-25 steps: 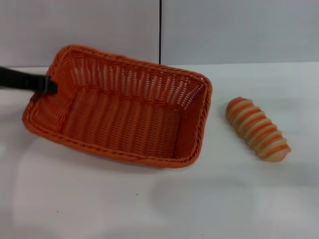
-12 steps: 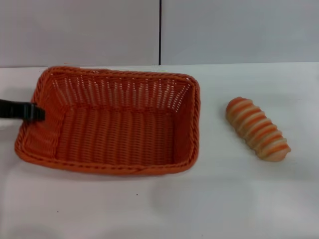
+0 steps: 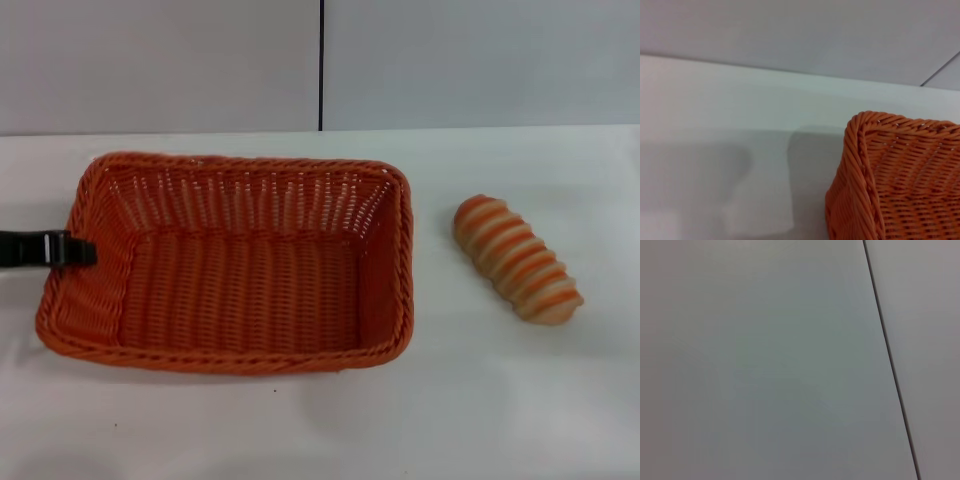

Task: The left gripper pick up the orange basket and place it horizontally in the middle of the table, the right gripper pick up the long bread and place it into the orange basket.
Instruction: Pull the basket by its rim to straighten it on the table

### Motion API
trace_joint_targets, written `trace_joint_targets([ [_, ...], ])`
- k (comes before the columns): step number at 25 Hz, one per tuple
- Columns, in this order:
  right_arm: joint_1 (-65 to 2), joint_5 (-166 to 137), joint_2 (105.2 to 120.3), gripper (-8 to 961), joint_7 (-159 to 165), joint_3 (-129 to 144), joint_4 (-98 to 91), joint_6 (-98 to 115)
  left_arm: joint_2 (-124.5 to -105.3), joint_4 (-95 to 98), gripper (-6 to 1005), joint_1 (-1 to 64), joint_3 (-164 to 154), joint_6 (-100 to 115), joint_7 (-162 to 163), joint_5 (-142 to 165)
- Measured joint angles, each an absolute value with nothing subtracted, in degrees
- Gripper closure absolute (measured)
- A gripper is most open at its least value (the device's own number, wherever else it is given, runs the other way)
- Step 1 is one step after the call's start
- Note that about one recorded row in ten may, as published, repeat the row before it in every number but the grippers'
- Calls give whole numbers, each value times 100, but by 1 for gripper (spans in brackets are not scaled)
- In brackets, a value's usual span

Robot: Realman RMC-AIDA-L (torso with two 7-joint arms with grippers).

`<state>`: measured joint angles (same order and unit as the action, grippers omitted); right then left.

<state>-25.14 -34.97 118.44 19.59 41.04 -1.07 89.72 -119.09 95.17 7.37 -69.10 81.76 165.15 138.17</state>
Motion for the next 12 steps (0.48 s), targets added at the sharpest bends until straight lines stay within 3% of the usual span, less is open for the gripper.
trace_joint_targets([
  [1,-2514,-3498,11850,308,1959,4104,-108,8953,-11909,9602,830,476,-7004,8111,16515,13764],
  [12,-2514,-3499,11865,311,1960,4113,-105,8911,-11897,9694,831,175,-7133,7900,16514,13586],
])
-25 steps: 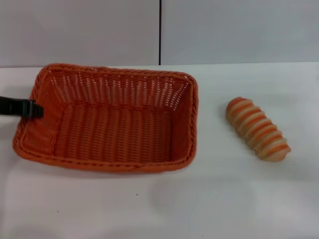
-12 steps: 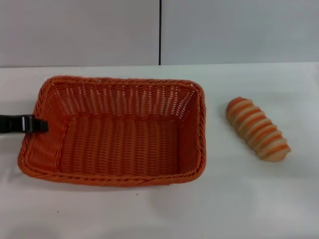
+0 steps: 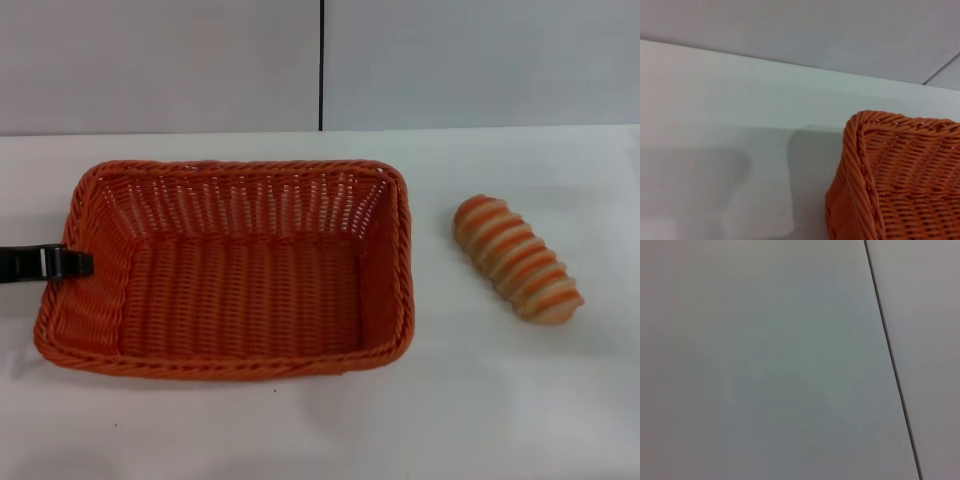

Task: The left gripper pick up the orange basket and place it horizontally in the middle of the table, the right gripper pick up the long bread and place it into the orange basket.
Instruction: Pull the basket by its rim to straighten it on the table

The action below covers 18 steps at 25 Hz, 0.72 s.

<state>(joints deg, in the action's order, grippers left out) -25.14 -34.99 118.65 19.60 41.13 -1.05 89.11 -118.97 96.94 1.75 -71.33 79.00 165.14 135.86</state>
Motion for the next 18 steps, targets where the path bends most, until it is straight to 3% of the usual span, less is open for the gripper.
trace_joint_targets([
  [7,-2522,-3499,11865,313,1962,4114,-105,8898,-11854,9768,832,279,-7323,8115,16502,13607],
  [18,-2522,-3498,11865,316,1969,4113,-105,8849,-11848,9717,702,476,-6954,8393,16497,13322],
])
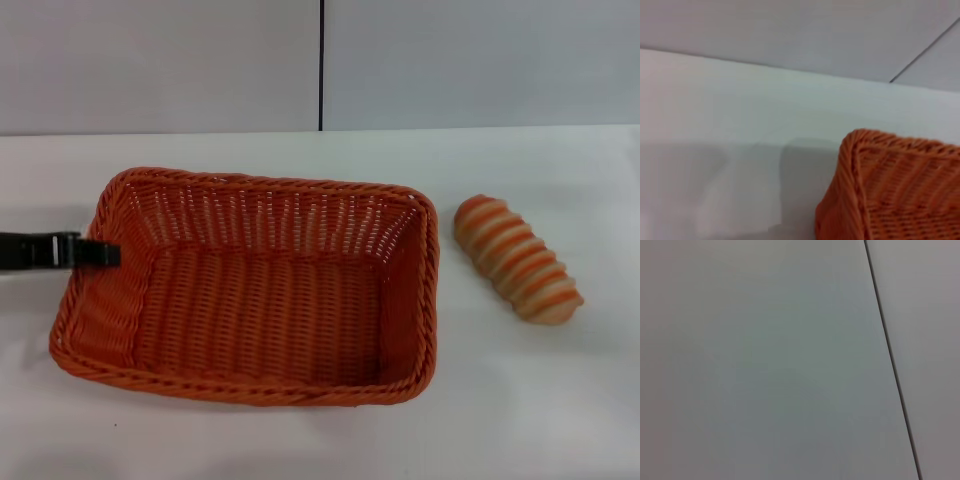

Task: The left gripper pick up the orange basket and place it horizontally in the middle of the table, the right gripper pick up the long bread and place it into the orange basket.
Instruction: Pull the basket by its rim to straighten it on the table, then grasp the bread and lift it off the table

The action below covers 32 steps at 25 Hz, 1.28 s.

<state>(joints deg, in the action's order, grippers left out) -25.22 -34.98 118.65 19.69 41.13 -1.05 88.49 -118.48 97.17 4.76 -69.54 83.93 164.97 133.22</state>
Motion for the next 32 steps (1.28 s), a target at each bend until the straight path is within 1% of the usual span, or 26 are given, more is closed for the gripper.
trace_joint_targets([
  [4,-2522,-3497,11865,318,1969,4113,-115,8850,-11823,9752,655,505,-6665,8428,16471,13090],
  [9,-2502,-3498,11867,319,1969,4113,-151,8890,-11819,9715,394,667,-5811,8679,16124,12504],
  [12,-2483,-3497,11873,320,1969,4113,-180,8892,-11815,9588,362,723,-5402,8687,15632,12062],
  [16,-2492,-3498,11862,321,1969,4099,-160,8719,-11829,8877,318,774,-4833,8245,13725,11094],
  [17,-2492,-3498,11862,321,1969,4099,-160,8719,-11829,8877,307,774,-4833,8245,13725,11094],
  [20,-2500,-3498,11856,322,1968,4101,-178,8638,-11819,8049,275,811,-4687,7841,12538,10224],
  [21,-2491,-3497,11856,323,1968,4103,-195,8630,-11825,7420,264,835,-4608,7637,11398,9595],
  [22,-2491,-3497,11856,323,1968,4103,-195,8630,-11825,7420,264,835,-4608,7637,11398,9595],
  [26,-2434,-3498,11867,324,1955,4104,-286,8621,-11811,6222,266,912,-4443,7535,9157,8651],
  [32,-2275,-3792,11849,326,2228,4112,-586,8587,-11822,5232,268,1007,-4255,7565,7357,7992],
])
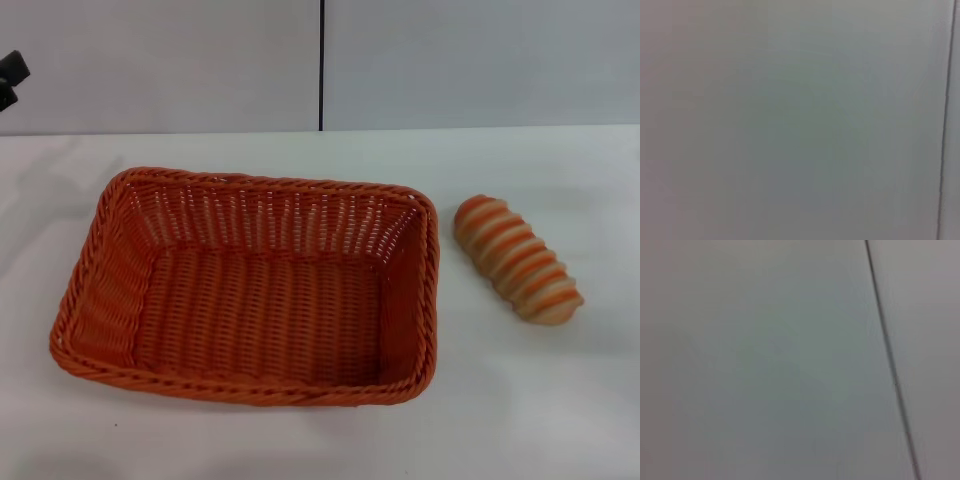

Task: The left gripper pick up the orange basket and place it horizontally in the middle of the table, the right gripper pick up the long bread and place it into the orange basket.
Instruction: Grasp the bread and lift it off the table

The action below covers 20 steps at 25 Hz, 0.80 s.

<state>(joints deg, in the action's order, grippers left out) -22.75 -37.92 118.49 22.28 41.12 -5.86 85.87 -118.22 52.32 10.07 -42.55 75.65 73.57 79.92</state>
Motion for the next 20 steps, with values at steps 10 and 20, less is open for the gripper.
trace_joint_targets([
  [10,-1508,-7034,11855,329,6790,4052,-4157,7132,-11812,3536,272,1055,-4208,7586,4858,6559],
  [20,-2284,-12581,11564,331,12957,3814,-7616,8611,-11817,3291,273,907,-4186,7763,4903,6352],
])
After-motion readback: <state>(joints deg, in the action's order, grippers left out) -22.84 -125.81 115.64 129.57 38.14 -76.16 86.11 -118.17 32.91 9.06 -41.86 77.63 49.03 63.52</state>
